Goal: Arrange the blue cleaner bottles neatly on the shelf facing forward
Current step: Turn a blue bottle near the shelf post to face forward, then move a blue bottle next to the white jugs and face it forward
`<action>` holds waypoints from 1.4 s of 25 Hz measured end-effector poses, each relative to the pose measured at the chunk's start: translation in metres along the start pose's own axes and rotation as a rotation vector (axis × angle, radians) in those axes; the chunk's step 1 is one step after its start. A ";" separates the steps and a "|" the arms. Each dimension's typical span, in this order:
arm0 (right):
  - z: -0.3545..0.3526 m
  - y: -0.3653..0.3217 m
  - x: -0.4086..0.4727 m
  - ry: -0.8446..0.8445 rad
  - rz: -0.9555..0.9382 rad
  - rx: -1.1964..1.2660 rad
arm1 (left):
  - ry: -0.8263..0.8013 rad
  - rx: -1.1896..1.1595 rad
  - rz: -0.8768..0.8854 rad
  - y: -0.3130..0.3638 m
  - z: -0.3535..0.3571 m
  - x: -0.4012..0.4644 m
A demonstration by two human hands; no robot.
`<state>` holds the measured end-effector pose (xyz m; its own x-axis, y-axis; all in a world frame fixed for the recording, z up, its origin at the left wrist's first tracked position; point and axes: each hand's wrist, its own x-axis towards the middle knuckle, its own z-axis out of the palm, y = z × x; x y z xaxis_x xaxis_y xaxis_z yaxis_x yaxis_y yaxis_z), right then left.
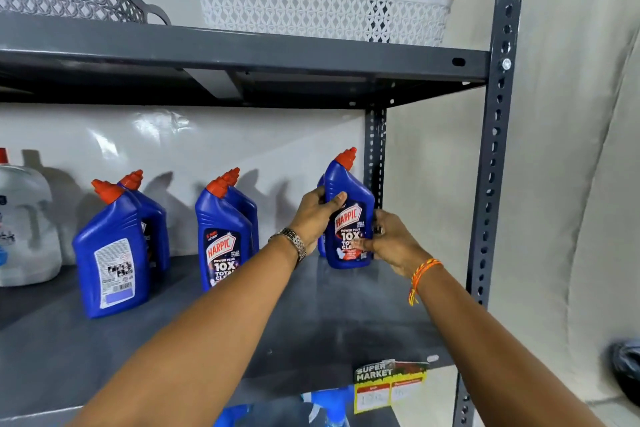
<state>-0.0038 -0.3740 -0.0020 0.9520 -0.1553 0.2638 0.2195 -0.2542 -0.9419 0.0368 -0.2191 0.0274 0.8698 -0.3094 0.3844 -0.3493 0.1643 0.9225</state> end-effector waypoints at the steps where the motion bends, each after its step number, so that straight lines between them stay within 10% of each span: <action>1: 0.003 0.011 0.001 0.013 0.016 -0.016 | -0.003 0.005 -0.004 -0.008 0.000 0.001; 12: 0.012 0.032 -0.011 0.126 0.087 -0.174 | 0.014 0.225 -0.048 -0.006 -0.013 -0.024; 17: 0.078 -0.032 -0.069 0.518 -0.416 -0.174 | 0.432 0.298 0.309 0.046 -0.116 -0.103; 22: 0.245 -0.066 -0.075 -0.265 -0.317 0.108 | 0.954 0.565 0.322 0.053 -0.266 -0.164; 26: 0.337 -0.041 -0.030 -0.457 -0.115 -0.041 | 0.632 0.493 -0.038 0.037 -0.311 -0.158; 31: 0.356 -0.044 -0.019 -0.509 -0.050 -0.043 | 0.547 0.339 0.023 0.034 -0.339 -0.153; 35: 0.369 -0.080 -0.051 -0.246 -0.180 0.096 | 0.511 0.237 0.098 0.076 -0.326 -0.150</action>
<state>0.0087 0.0062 -0.0165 0.9164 0.1224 0.3811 0.3973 -0.1632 -0.9030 -0.0071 0.1449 0.0289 0.8669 0.1989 0.4571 -0.4540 -0.0635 0.8887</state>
